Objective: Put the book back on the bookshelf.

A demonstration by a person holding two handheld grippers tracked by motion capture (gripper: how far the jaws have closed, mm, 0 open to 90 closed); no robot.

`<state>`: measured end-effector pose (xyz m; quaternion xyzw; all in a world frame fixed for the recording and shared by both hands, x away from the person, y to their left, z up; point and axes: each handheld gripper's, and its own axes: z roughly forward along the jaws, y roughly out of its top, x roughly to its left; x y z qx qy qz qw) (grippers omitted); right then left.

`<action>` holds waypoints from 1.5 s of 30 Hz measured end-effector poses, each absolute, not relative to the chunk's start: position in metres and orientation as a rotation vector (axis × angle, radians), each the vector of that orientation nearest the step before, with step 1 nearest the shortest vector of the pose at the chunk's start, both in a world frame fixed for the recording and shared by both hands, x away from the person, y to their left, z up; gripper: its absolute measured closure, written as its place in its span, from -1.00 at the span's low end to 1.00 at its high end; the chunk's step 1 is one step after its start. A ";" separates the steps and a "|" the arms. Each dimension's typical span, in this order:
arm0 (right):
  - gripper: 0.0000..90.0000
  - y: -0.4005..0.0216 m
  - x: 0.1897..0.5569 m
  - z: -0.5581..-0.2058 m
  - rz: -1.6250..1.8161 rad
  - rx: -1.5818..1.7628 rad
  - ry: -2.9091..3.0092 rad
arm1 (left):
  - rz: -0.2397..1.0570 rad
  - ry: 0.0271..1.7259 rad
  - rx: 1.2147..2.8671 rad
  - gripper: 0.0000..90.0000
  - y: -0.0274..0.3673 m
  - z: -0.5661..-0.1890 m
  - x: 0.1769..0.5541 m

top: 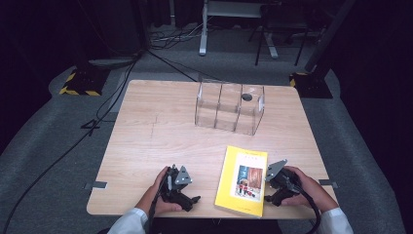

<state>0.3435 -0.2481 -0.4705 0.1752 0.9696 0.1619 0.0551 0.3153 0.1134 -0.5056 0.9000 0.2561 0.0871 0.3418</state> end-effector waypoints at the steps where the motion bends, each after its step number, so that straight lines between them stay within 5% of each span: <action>1: -0.46 -0.248 0.344 -0.471 0.491 0.532 2.942 | 0.221 0.656 2.341 -1.00 0.110 -0.506 0.314; 18: -0.67 -0.251 0.333 -0.477 0.597 0.494 2.974 | 0.166 0.483 2.379 -0.99 0.053 -0.506 0.305; 26: -0.42 -0.249 0.332 -0.478 0.744 0.493 2.947 | 0.166 0.501 2.383 -0.99 0.057 -0.505 0.310; 40: -0.35 -0.250 0.337 -0.470 1.047 0.609 2.787 | 0.196 0.536 2.370 -0.98 0.068 -0.505 0.318; 45: -0.35 -0.248 0.336 -0.465 1.117 0.625 2.743 | 0.231 0.472 2.376 -0.71 0.069 -0.499 0.304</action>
